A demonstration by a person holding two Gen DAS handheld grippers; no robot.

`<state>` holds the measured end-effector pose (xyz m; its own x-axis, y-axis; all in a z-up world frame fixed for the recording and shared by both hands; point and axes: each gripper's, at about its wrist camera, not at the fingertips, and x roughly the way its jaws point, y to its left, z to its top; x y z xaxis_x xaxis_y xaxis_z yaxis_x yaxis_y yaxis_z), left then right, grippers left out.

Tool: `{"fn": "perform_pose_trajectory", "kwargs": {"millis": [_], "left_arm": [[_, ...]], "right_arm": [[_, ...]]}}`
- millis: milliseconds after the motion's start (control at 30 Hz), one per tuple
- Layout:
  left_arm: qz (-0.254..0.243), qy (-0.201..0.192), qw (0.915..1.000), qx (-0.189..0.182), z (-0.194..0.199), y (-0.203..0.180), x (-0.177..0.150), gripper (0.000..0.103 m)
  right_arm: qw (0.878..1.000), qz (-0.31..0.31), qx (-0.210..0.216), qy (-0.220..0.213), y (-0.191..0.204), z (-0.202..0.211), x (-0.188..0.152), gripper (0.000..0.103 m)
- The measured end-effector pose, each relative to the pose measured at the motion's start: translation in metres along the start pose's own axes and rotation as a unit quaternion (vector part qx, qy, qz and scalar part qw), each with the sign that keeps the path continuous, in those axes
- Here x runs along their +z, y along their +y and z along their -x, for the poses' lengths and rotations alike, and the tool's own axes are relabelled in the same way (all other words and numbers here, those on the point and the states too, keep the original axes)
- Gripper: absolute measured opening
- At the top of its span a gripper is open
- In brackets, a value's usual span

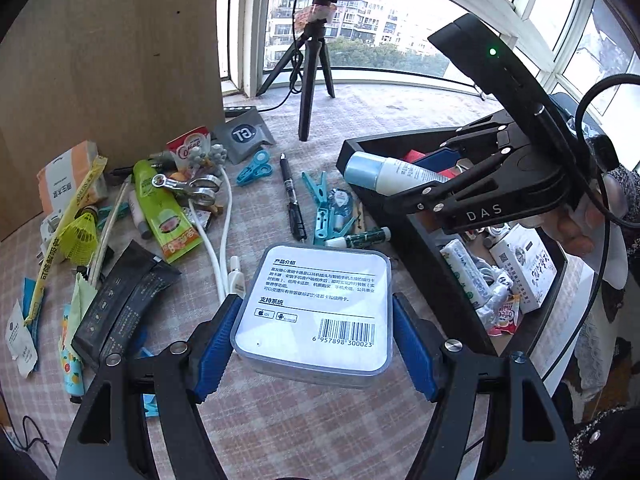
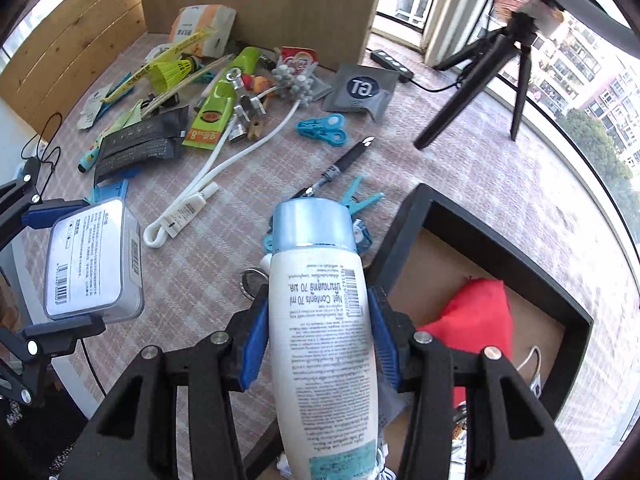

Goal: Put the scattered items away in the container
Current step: 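Carry bottle and plastic box into the black tray and open both grippers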

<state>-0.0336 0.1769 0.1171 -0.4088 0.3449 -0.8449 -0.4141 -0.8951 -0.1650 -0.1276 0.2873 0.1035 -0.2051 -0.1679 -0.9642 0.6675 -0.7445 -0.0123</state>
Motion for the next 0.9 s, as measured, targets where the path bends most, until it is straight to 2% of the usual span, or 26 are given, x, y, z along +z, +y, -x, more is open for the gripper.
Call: {"fn": "perform_pose_trajectory", "kwargs": {"millis": [233, 533, 600, 633, 700, 900], "left_arm": [[-0.045, -0.007, 0.9985, -0.031, -0.022, -0.068, 0.039, 0.071], [-0.096, -0.001, 0.9934, -0.062, -0.048, -0.151, 0.071, 0.072], [-0.105, 0.005, 0.9925, -0.063, -0.054, -0.166, 0.074, 0.072], [-0.105, 0.012, 0.9921, -0.067, -0.057, -0.171, 0.075, 0.076], [-0.101, 0.026, 0.9927, -0.06, -0.063, -0.178, 0.076, 0.077], [-0.094, 0.034, 0.9925, -0.071, -0.062, -0.178, 0.065, 0.077]], "right_arm": [[0.993, -0.102, -0.056, -0.022, -0.087, 0.033, -0.04, 0.046], [0.971, -0.214, -0.1, -0.02, -0.177, 0.05, -0.098, 0.046], [0.968, -0.231, -0.1, -0.019, -0.189, 0.051, -0.108, 0.049], [0.966, -0.239, -0.098, -0.019, -0.194, 0.051, -0.111, 0.055], [0.961, -0.255, -0.099, -0.026, -0.2, 0.055, -0.118, 0.062], [0.959, -0.261, -0.098, -0.039, -0.198, 0.06, -0.125, 0.063]]}}
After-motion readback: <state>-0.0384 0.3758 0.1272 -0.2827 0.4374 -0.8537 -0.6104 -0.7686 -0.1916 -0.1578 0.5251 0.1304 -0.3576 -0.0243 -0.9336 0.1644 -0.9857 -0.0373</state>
